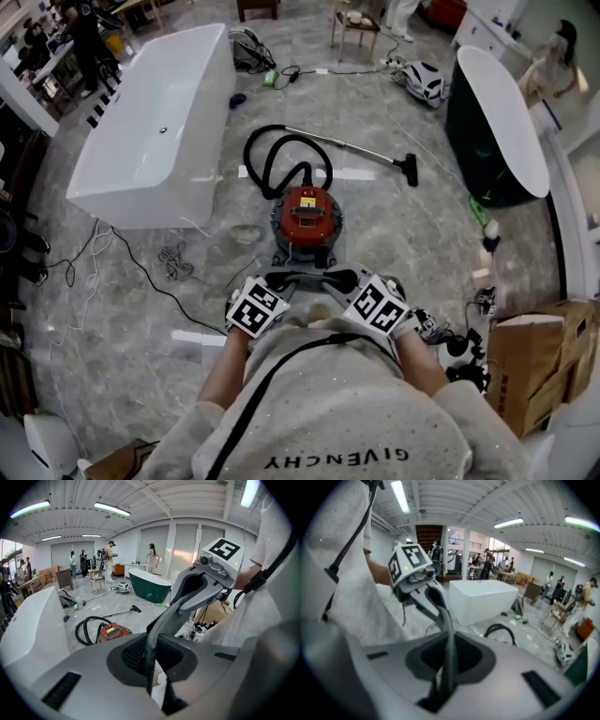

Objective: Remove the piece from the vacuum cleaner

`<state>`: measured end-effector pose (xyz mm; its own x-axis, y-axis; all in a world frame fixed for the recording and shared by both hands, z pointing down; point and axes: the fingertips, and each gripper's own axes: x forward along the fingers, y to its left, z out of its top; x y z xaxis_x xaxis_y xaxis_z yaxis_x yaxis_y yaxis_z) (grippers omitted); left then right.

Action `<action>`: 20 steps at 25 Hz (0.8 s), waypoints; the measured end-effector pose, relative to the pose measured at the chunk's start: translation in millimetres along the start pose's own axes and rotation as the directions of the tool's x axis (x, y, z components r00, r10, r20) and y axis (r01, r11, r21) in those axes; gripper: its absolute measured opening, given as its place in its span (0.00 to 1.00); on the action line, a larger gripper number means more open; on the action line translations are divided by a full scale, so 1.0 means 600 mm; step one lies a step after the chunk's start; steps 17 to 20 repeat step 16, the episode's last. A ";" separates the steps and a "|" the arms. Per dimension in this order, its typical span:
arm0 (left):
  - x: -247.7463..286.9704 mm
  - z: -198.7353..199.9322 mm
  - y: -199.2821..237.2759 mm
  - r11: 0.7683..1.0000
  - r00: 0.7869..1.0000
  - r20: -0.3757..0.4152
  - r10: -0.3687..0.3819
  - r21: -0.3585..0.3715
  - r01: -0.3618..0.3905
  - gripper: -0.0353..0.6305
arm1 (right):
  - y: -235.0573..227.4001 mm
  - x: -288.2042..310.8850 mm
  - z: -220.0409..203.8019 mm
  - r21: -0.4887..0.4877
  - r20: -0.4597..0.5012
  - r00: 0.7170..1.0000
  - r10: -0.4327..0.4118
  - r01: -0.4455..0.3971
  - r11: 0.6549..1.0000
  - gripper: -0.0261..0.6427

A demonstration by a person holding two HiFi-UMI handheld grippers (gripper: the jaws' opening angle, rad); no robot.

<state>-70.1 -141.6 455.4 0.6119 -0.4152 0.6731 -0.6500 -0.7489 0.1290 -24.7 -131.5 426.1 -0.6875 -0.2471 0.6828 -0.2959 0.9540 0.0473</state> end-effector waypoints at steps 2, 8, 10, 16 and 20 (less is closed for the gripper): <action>0.001 -0.005 -0.003 1.000 1.000 0.001 -0.005 0.002 0.005 0.13 | 0.005 0.002 -0.004 0.002 -0.005 1.000 0.003 -0.003 1.000 0.11; 0.005 -0.020 -0.015 1.000 1.000 -0.008 -0.030 -0.008 0.030 0.13 | 0.018 0.004 -0.016 0.017 -0.028 1.000 0.014 -0.013 1.000 0.11; 0.008 -0.025 -0.020 0.999 0.999 -0.014 -0.041 -0.011 0.041 0.13 | 0.021 0.004 -0.021 0.019 -0.037 0.999 0.017 -0.017 1.000 0.11; 0.007 -0.048 -0.016 0.998 0.997 -0.035 -0.069 0.010 0.069 0.13 | 0.033 0.024 -0.022 0.009 -0.046 0.999 0.026 -0.026 1.000 0.11; 0.007 -0.048 -0.016 0.998 0.997 -0.035 -0.069 0.010 0.069 0.13 | 0.033 0.024 -0.022 0.009 -0.046 0.999 0.026 -0.026 1.000 0.11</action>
